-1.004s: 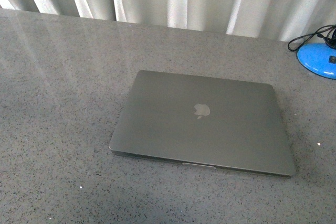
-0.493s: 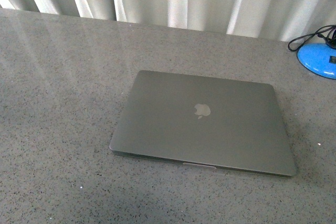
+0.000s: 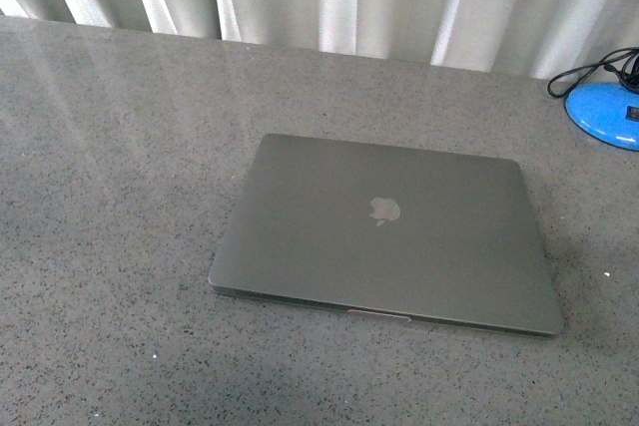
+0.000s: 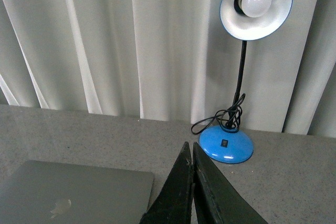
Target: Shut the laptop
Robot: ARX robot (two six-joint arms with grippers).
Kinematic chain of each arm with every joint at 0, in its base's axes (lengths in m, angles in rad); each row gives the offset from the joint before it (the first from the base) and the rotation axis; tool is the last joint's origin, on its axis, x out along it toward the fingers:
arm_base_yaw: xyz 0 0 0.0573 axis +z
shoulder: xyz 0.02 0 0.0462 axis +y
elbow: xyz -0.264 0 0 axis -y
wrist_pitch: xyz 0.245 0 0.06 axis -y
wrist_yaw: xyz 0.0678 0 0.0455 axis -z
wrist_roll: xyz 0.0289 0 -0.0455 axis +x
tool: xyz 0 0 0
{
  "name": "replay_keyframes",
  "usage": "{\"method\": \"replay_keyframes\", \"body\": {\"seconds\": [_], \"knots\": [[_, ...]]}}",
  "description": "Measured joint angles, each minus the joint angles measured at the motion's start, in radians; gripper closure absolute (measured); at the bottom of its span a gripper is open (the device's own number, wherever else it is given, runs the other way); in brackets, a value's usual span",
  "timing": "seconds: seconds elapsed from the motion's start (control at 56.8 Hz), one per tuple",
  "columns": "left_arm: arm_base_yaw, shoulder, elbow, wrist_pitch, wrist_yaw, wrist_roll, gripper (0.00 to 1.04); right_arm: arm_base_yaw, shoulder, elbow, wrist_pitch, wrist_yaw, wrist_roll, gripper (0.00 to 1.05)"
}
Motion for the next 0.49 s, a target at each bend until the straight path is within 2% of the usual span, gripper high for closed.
{"method": "replay_keyframes", "body": {"seconds": [0.176, 0.264, 0.387, 0.493], "knots": [[0.000, -0.053, 0.000, -0.054, 0.000, 0.000, 1.01, 0.000, -0.048, 0.000, -0.049, 0.000, 0.000, 1.04], [0.000, -0.077, 0.000, -0.077, 0.000, 0.000, 1.01, 0.000, -0.164, 0.000, -0.200, 0.000, 0.001, 1.04], [0.000, -0.102, 0.000, -0.103, 0.000, 0.000, 1.01, 0.000, -0.208, 0.000, -0.211, 0.000, 0.001, 1.04], [0.000, -0.230, 0.000, -0.264, 0.000, 0.000, 1.01, 0.000, -0.208, 0.000, -0.214, 0.001, 0.001, 1.04]]}}
